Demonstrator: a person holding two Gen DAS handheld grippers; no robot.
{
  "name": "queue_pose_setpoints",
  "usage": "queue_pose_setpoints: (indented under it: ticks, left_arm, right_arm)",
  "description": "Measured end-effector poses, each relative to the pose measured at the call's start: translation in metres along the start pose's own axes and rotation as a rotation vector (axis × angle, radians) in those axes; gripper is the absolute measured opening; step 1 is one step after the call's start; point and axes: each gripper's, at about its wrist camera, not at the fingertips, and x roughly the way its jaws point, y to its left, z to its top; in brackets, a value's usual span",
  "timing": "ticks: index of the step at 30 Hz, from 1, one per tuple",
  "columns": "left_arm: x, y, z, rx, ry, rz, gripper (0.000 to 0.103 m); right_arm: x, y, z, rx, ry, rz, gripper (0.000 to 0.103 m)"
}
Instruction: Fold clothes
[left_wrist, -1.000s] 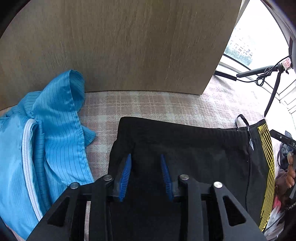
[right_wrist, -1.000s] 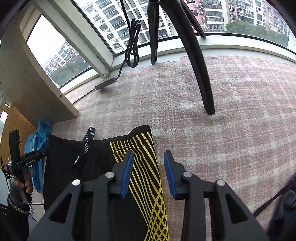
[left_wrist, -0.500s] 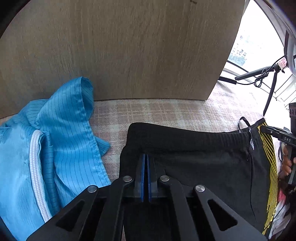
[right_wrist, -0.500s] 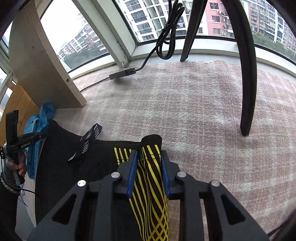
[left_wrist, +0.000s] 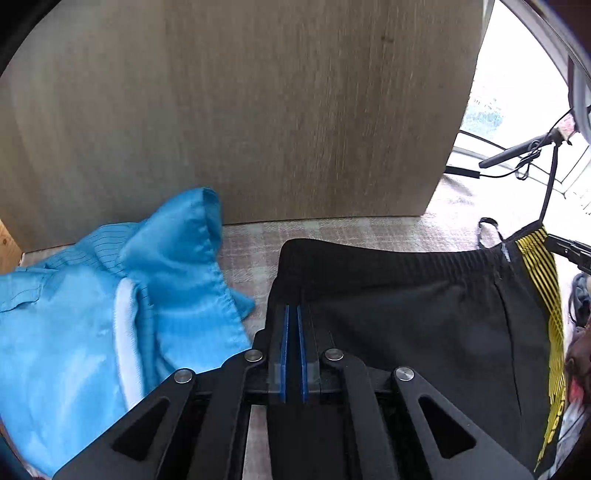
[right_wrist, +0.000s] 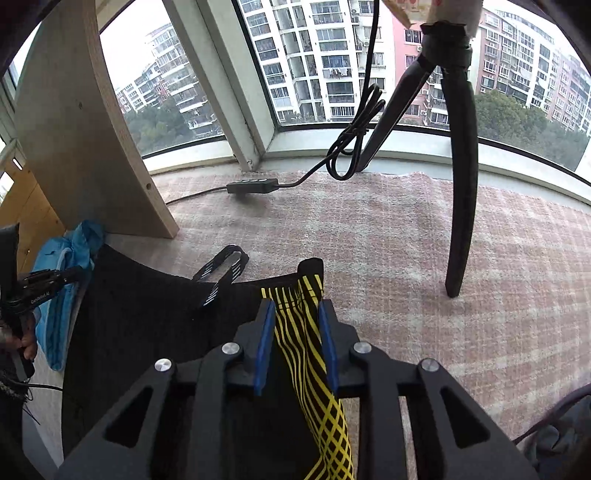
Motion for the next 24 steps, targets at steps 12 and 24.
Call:
queue_pose_setpoints:
  ticks: [12, 24]
  left_arm:
    - [-0.146, 0.03, -0.208, -0.092, 0.128, -0.178, 0.032]
    - [-0.122, -0.018, -0.3, -0.024, 0.215, -0.016, 0.02]
  right_arm:
    - [-0.113, 0.107, -0.137, -0.108, 0.149, 0.308, 0.024]
    - [-0.024, 0.185, -0.209, -0.116, 0.319, 0.16, 0.024]
